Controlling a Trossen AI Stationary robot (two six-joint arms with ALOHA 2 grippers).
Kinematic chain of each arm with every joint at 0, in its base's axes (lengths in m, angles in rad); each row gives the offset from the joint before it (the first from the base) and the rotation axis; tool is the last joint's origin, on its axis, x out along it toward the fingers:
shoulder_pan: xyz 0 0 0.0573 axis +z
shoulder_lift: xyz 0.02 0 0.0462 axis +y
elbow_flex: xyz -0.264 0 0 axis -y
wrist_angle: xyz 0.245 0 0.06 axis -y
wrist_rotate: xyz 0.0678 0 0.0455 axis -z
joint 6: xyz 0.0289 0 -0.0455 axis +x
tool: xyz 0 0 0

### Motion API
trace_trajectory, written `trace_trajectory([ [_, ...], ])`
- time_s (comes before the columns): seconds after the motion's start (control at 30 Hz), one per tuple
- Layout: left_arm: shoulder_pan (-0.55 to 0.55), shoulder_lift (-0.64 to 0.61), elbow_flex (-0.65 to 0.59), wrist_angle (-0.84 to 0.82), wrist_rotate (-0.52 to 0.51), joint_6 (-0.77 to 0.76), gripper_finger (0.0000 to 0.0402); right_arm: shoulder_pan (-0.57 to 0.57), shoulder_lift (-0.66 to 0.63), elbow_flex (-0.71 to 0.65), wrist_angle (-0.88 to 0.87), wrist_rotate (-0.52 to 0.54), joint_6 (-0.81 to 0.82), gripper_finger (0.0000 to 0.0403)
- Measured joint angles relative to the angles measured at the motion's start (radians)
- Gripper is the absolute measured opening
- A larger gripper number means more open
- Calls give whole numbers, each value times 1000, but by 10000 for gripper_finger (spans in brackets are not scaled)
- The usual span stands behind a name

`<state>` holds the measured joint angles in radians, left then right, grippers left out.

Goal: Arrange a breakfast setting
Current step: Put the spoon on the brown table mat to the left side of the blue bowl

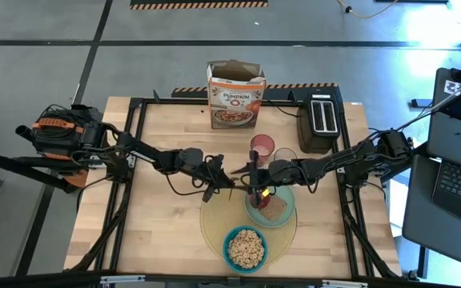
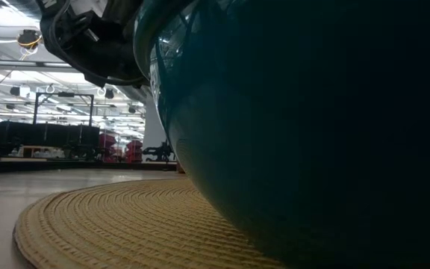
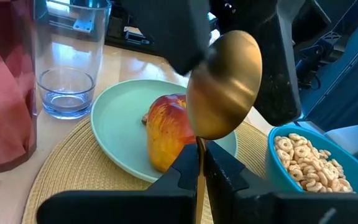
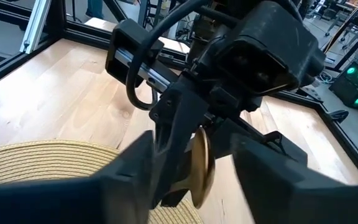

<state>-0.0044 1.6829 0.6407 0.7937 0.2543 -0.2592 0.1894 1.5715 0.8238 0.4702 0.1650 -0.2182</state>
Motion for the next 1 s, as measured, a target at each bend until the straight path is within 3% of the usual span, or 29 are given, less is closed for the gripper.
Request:
trace_trajectory([
  [0.13, 0, 0, 0, 1, 5, 0, 3, 4, -30, -2, -1, 14, -68, 234],
  [0.3, 2, 0, 0, 4, 46, -35, 3, 46, -119, -2, -4, 125, -237, 247],
  [0.5, 6, 62, 0, 116, 60, -114, 3, 141, -229, -1, 0, 394, -481, 248],
  [0.63, 37, 182, 0, 311, 123, -259, 3, 198, -273, -1, 1, 550, -577, 248],
  [0.83, 123, 351, 0, 570, 160, -518, 3, 266, -281, -1, -3, 663, -621, 248],
  [1.0, 165, 425, 0, 649, 167, -708, 3, 305, -281, -1, -2, 759, -657, 248],
])
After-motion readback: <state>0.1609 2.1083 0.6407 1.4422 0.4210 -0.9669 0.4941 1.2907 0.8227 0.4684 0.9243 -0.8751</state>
